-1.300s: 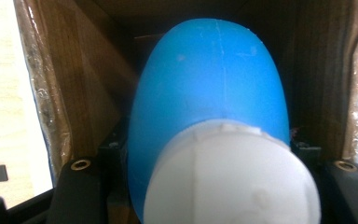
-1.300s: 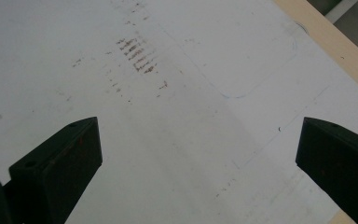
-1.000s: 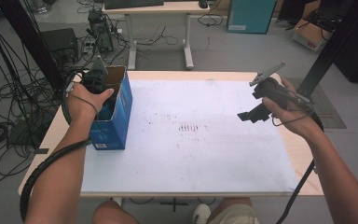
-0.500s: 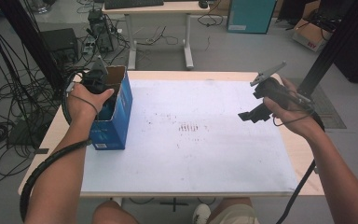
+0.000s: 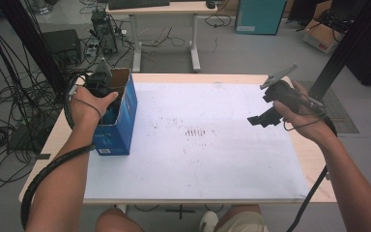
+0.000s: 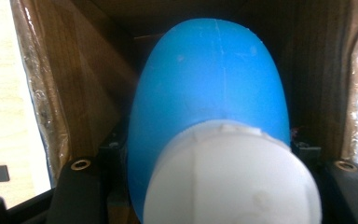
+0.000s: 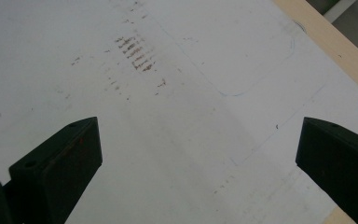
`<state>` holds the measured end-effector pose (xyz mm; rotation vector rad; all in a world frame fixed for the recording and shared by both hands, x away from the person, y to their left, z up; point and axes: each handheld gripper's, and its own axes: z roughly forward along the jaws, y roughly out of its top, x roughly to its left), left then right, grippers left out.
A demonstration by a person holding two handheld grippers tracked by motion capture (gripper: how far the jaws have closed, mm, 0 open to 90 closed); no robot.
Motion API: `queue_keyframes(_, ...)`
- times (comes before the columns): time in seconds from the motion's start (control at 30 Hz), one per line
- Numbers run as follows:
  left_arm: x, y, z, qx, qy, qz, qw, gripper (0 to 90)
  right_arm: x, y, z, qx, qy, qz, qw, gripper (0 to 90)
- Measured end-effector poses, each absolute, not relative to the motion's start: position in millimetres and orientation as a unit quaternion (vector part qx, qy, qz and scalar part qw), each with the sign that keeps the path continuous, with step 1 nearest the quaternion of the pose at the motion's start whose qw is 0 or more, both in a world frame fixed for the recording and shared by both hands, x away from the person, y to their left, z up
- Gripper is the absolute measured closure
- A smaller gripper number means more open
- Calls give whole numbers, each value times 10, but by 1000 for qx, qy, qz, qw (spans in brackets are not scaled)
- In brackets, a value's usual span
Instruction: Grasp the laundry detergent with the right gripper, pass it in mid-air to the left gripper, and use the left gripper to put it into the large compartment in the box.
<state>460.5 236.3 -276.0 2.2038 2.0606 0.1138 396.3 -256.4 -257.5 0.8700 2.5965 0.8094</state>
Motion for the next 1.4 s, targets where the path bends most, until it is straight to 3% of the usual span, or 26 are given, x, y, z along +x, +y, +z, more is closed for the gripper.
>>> queue_keyframes(0.63,4582,2348,-2741,733,675,46,71,335,3956,-2537,-2579,299,900,284,143,3)
queue_keyframes(1.4,4353,2337,-2234,742,657,89,98,250,3994,-2333,-2475,276,907,286,142,3)
